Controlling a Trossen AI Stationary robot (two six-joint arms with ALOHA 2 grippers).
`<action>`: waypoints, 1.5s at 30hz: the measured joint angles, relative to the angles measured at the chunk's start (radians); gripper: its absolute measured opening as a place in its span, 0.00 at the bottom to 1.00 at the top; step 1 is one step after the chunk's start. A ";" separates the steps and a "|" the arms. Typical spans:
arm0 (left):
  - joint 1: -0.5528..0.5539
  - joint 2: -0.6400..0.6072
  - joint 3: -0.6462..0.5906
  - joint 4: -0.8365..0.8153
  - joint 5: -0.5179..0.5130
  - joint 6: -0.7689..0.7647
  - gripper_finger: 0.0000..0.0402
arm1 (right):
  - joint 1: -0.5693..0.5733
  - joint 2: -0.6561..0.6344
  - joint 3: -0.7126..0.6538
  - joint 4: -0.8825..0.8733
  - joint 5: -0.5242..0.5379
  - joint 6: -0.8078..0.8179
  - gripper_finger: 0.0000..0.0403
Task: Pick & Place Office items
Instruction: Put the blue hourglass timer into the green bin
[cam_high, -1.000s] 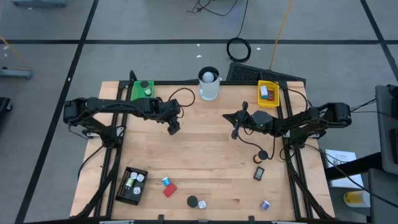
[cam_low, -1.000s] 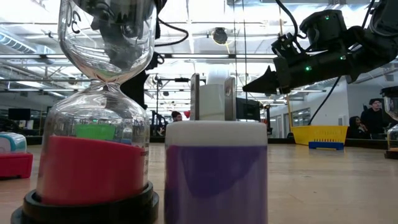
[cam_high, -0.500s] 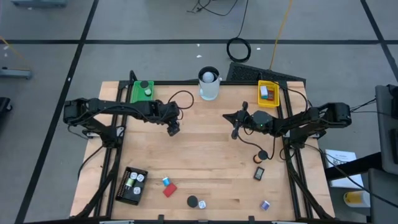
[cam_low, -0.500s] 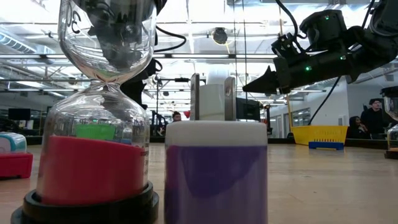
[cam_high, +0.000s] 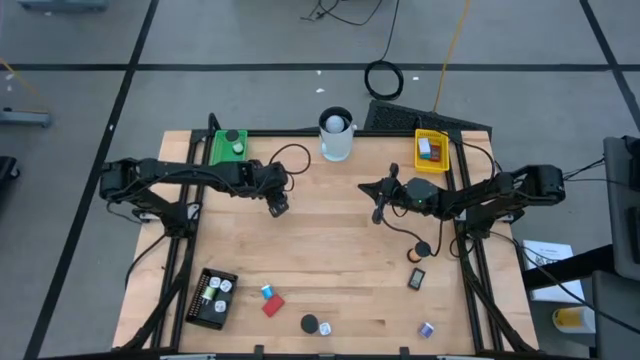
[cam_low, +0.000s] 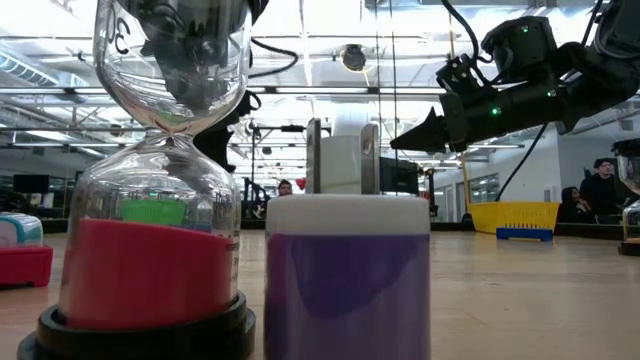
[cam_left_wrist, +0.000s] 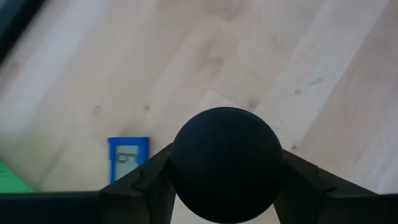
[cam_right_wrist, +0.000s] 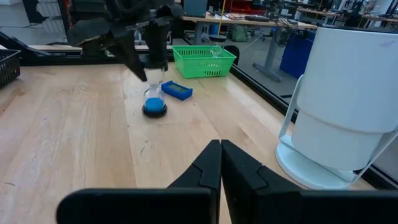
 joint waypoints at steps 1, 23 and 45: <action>0.002 -0.013 0.000 -0.001 -0.007 0.001 0.52 | 0.000 0.000 0.000 0.000 0.000 0.000 0.01; 0.116 -0.493 0.000 -0.434 -0.177 -0.188 0.52 | 0.000 0.000 0.000 -0.004 0.000 0.000 0.01; 0.593 -0.418 -0.068 -0.328 -0.160 -0.043 0.52 | 0.000 0.000 0.000 -0.005 -0.002 0.000 0.01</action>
